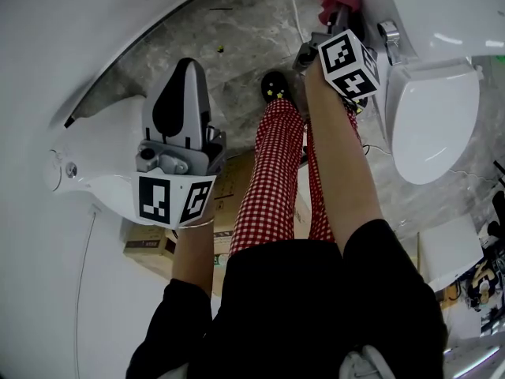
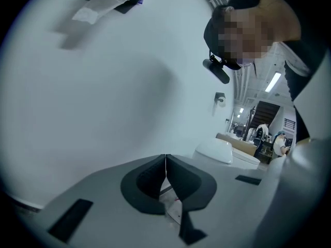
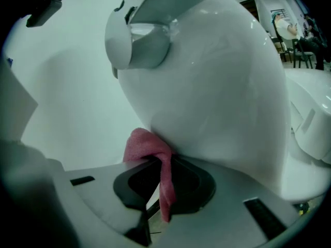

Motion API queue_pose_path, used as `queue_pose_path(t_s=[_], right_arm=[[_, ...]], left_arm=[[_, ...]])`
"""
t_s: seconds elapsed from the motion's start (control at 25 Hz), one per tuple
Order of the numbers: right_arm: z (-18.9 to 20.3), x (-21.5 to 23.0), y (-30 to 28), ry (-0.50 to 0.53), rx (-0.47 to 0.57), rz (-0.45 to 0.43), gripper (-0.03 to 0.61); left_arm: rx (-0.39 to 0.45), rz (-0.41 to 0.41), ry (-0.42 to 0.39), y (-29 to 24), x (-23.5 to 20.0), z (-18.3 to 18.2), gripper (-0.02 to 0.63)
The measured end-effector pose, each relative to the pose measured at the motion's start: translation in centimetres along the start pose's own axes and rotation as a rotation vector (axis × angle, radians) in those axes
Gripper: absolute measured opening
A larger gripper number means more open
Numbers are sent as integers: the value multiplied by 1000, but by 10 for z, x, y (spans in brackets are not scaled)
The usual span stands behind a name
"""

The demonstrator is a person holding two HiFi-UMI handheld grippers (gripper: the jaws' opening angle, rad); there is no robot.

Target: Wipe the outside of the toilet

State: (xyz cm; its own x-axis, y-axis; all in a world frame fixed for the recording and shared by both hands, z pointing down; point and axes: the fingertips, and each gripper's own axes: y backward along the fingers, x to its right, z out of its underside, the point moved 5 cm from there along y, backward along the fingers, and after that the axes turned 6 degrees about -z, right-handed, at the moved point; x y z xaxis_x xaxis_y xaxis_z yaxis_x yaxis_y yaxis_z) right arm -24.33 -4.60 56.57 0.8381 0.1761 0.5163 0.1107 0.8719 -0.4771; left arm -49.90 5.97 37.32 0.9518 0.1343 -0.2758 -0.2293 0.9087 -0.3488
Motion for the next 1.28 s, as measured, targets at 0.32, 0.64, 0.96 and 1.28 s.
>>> queue_pose_path(t_s=[0.32,0.64,0.96,1.28], right_arm=[[-1,-35,3,53,-20,-161,60],[-18,-61,62,266,-60,-411,60],[-79,-75,131,410,-49,-643,60],[-181,-59,188,551,20,-773,60]], left_arm=[[-2,-1,-7,6,10,3,11],[30,30,-58,2,33,-9,11],[57,93,-74,0,79,-26,11],[99,69,-84,16,141,-40,11]])
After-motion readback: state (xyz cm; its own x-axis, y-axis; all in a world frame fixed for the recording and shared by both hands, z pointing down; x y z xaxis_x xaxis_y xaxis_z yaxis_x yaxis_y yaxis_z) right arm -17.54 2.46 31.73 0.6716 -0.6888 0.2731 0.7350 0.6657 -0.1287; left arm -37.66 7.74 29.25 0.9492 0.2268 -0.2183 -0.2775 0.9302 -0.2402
